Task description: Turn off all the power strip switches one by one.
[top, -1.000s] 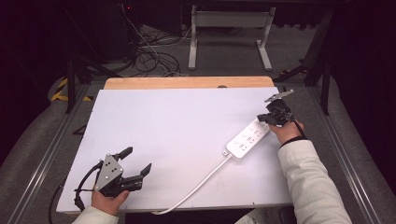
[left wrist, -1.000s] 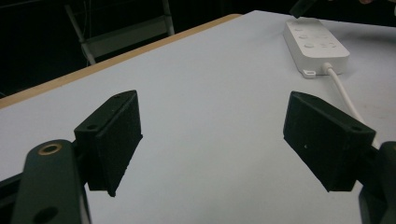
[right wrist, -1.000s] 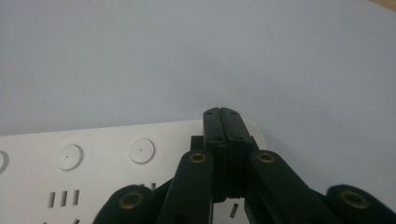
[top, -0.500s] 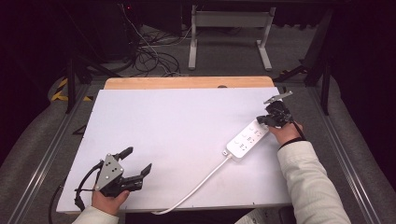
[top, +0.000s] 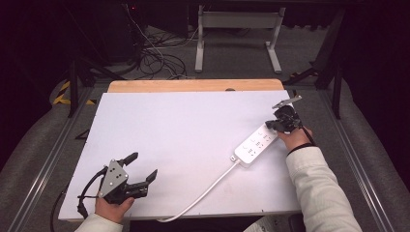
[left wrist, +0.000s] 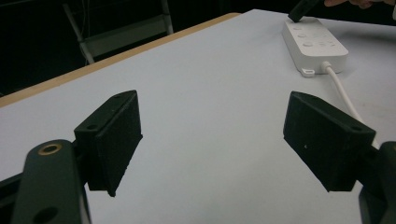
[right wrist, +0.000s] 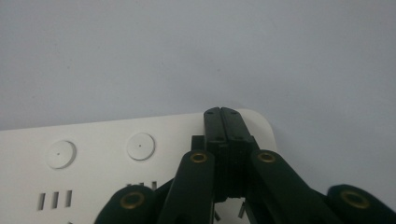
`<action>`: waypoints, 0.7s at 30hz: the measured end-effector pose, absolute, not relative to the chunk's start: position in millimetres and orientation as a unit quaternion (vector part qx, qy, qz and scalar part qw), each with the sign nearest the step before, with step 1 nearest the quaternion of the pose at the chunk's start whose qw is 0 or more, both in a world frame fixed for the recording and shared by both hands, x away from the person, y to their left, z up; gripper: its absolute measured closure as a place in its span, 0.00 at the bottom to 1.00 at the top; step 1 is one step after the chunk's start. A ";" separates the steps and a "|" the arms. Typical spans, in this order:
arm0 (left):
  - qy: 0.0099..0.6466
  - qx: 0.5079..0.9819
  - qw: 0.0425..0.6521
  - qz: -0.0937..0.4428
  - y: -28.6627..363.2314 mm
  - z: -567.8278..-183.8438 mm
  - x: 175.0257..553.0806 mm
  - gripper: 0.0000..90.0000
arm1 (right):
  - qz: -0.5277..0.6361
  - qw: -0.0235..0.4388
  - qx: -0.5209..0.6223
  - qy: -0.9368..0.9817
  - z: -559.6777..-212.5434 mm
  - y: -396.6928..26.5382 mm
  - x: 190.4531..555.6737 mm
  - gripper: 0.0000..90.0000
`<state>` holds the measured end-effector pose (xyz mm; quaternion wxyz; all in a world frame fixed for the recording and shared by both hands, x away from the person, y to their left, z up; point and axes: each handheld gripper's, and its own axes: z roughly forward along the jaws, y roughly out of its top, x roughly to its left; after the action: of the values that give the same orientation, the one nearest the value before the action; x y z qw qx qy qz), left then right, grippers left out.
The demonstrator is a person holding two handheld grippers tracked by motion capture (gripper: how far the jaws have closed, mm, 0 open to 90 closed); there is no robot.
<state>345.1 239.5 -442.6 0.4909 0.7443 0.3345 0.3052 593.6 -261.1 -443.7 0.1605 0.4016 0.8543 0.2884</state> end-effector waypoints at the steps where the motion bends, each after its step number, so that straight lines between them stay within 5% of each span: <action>1: 0.334 0.744 0.491 0.306 239.5 -442.6 345.1 0.22 | 0.288 0.161 0.402 0.854 -443.8 -261.1 593.5 1.00; 14: 0.333 0.744 0.490 0.307 240.1 -442.1 345.0 0.22 | 0.282 0.161 0.405 0.854 -441.5 -260.0 594.0 1.00; 21: 0.333 0.743 0.491 0.309 240.7 -442.0 346.8 0.22 | 0.339 0.187 0.377 0.841 -409.7 -257.0 575.5 1.00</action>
<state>346.8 240.7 -442.0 0.4911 0.7431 0.3335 0.3089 575.5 -257.0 -409.7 0.1868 0.3771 0.8415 0.3388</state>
